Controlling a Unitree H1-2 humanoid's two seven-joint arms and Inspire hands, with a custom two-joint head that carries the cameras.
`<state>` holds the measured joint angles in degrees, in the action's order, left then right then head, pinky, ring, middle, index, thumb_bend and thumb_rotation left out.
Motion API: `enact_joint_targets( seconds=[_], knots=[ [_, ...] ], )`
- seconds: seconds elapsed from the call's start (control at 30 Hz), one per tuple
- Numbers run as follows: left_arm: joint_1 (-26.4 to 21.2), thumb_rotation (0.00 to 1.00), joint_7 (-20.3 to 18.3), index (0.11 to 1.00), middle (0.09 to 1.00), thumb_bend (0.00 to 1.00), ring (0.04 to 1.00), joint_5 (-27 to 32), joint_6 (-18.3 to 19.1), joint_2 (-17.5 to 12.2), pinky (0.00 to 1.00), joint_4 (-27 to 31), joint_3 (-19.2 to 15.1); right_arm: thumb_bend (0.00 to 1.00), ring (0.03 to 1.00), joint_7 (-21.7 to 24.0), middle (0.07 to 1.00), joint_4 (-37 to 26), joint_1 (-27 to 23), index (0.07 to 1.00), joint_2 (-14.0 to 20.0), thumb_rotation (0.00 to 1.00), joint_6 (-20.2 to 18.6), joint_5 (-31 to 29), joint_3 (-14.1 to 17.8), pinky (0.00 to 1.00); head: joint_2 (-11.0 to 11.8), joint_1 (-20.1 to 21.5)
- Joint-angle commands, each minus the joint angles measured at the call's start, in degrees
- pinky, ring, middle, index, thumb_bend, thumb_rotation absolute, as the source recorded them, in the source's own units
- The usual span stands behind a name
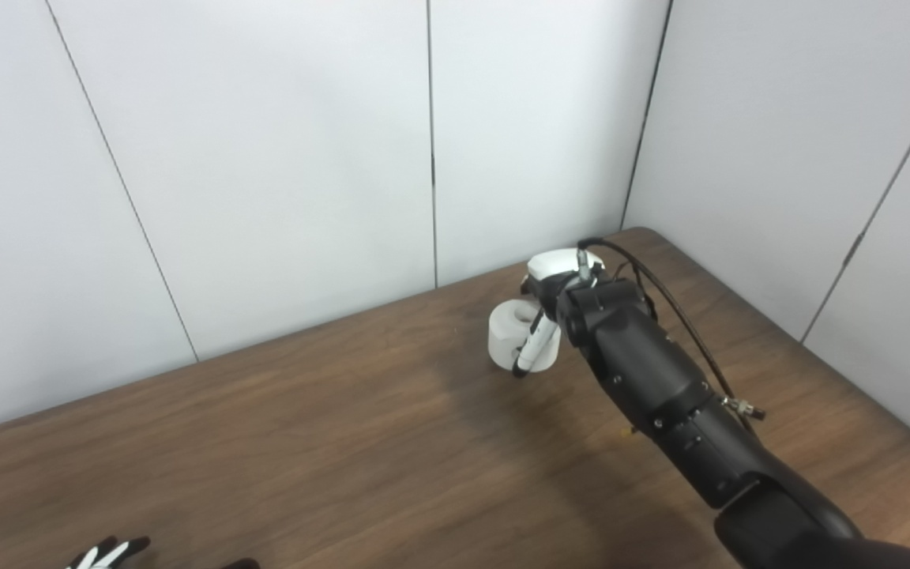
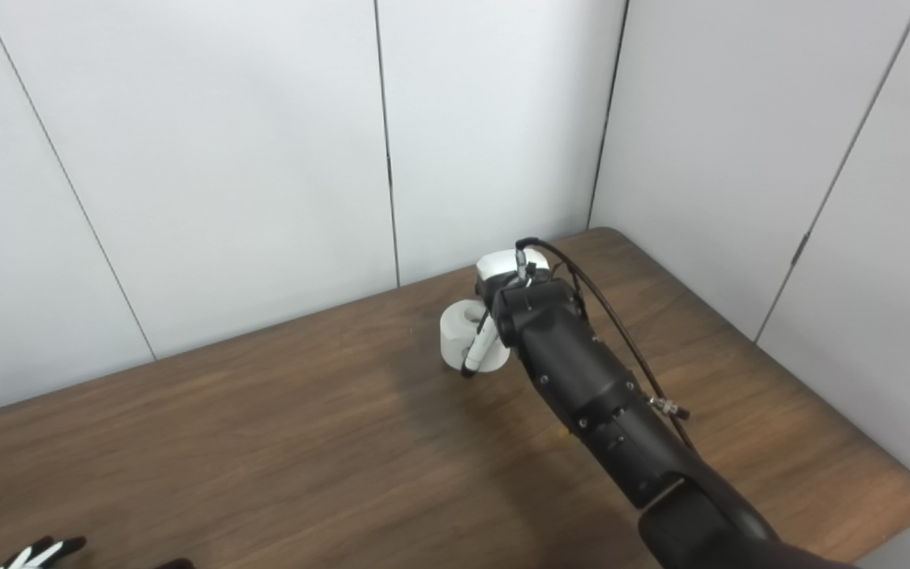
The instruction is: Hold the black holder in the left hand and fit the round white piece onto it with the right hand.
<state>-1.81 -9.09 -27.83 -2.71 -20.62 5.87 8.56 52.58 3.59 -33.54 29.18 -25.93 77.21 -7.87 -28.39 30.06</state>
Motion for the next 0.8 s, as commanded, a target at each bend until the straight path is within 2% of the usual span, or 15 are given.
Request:
enact_joint_targets(
  seconds=[0.0,0.1,0.23,0.3,0.37,0.57,0.77],
  knots=[
    [0.4,0.03,-0.8,0.482,0.896,0.51,0.985,0.0,1.2,-0.7,1.00,0.4,0.1,1.00,0.940,-2.8,0.941,-0.6,-1.6,0.884,2.5,0.40,1.0,-1.3,0.0,0.87,-0.1,0.0],
    [0.4,0.03,-0.8,0.482,0.895,0.51,0.985,0.2,0.9,-0.7,1.00,0.3,0.0,1.00,0.937,-3.4,0.942,-0.3,-1.4,0.892,3.2,0.40,1.4,-2.7,-0.7,0.87,-0.2,0.1],
    [0.5,0.03,-0.7,0.482,0.892,0.51,0.982,0.1,1.0,-0.7,1.00,0.5,0.0,1.00,0.837,-2.8,0.847,-0.1,-1.6,0.837,3.6,0.38,0.6,-4.1,-1.2,0.75,-0.3,0.0],
    [0.5,0.03,-0.5,0.482,0.891,0.51,0.981,0.1,0.7,-0.6,1.00,0.3,0.0,1.00,0.848,-2.5,0.854,-0.2,-1.6,0.841,3.9,0.37,0.5,-4.4,-1.5,0.75,-0.4,0.0],
    [0.5,0.03,-0.3,0.482,0.890,0.51,0.979,0.2,0.2,-0.6,1.00,0.1,-0.1,1.00,0.806,-2.5,0.827,-0.4,-1.5,0.838,4.1,0.39,0.6,-4.6,-1.8,0.70,-0.5,0.0],
    [0.6,0.03,-0.4,0.482,0.893,0.51,0.981,0.3,0.3,-0.6,1.00,0.3,-0.1,1.00,0.797,-2.3,0.840,-0.2,-1.5,0.863,4.6,0.39,1.0,-5.1,-2.9,0.69,-0.5,0.0],
    [0.6,0.03,-0.6,0.482,0.894,0.51,0.982,0.7,0.2,-0.8,1.00,0.3,-0.3,1.00,0.732,-0.6,0.783,-0.2,-1.9,0.821,5.1,0.39,-0.3,-4.2,-3.8,0.60,-0.5,0.2]
  ],
)
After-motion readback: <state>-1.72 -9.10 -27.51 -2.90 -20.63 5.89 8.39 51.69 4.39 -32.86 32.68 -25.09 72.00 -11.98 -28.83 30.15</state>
